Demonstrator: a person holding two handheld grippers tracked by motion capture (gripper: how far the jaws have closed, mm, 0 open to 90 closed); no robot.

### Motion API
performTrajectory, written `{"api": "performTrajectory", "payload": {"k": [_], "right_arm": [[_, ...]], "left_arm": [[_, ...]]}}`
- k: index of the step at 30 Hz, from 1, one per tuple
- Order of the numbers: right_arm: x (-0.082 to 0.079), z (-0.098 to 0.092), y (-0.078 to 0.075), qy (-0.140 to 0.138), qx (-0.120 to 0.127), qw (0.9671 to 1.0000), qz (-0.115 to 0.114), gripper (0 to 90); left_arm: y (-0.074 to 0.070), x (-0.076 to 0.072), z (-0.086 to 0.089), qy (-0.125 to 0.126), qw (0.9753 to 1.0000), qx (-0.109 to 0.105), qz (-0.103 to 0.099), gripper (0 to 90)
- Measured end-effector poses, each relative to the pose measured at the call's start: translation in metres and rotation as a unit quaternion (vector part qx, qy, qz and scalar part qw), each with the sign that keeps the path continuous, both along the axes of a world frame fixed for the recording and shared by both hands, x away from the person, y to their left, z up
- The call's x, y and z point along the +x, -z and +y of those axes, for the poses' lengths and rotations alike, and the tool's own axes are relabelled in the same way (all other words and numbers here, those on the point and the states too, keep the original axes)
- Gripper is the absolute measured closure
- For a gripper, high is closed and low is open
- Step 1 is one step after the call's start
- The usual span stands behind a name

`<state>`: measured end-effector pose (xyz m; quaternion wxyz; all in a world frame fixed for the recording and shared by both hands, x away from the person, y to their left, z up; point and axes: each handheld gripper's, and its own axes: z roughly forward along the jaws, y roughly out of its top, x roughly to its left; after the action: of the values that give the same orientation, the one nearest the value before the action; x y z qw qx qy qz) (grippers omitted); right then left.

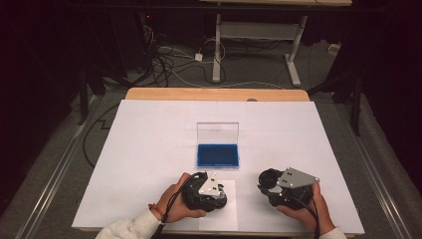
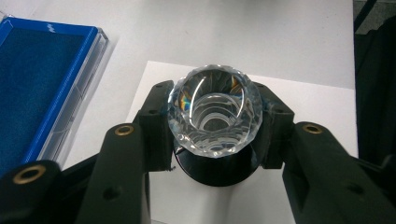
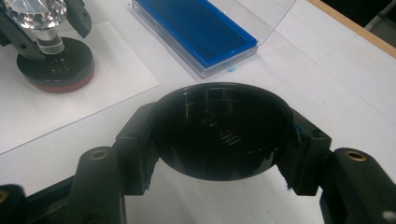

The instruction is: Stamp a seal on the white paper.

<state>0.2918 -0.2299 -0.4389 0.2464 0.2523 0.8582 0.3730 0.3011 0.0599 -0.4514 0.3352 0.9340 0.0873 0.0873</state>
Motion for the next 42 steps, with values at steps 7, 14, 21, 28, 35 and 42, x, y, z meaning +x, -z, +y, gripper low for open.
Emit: {"api": "performTrajectory", "payload": {"k": [7, 14, 21, 28, 35, 42], "right_arm": [[-0.001, 0.000, 0.000, 0.001, 0.000, 1.0000, 0.001, 38.8], [0.000, 0.000, 0.000, 0.001, -0.004, 1.0000, 0.000, 38.8], [0.000, -0.001, 0.000, 0.001, -0.001, 1.0000, 0.000, 38.8], [0.000, -0.002, -0.001, 0.001, 0.000, 1.0000, 0.000, 38.8], [0.000, -0.003, -0.002, 0.002, 0.001, 1.0000, -0.002, 38.8], [-0.001, -0.004, -0.003, 0.001, 0.008, 0.9999, -0.007, 38.8]], "left_arm": [[0.000, 0.000, 0.000, -0.002, 1.0000, -0.002, 0.001, 54.5], [0.000, 0.000, 0.000, -0.005, 1.0000, 0.000, 0.005, 54.5], [-0.006, 0.001, 0.000, -0.016, 0.9998, -0.007, 0.008, 54.5], [-0.019, 0.005, 0.009, -0.024, 0.9988, -0.042, 0.010, 54.5], [-0.034, 0.006, 0.021, -0.038, 0.9974, -0.061, -0.008, 54.5], [-0.041, 0.008, 0.036, -0.054, 0.9963, -0.065, -0.019, 54.5]]}}
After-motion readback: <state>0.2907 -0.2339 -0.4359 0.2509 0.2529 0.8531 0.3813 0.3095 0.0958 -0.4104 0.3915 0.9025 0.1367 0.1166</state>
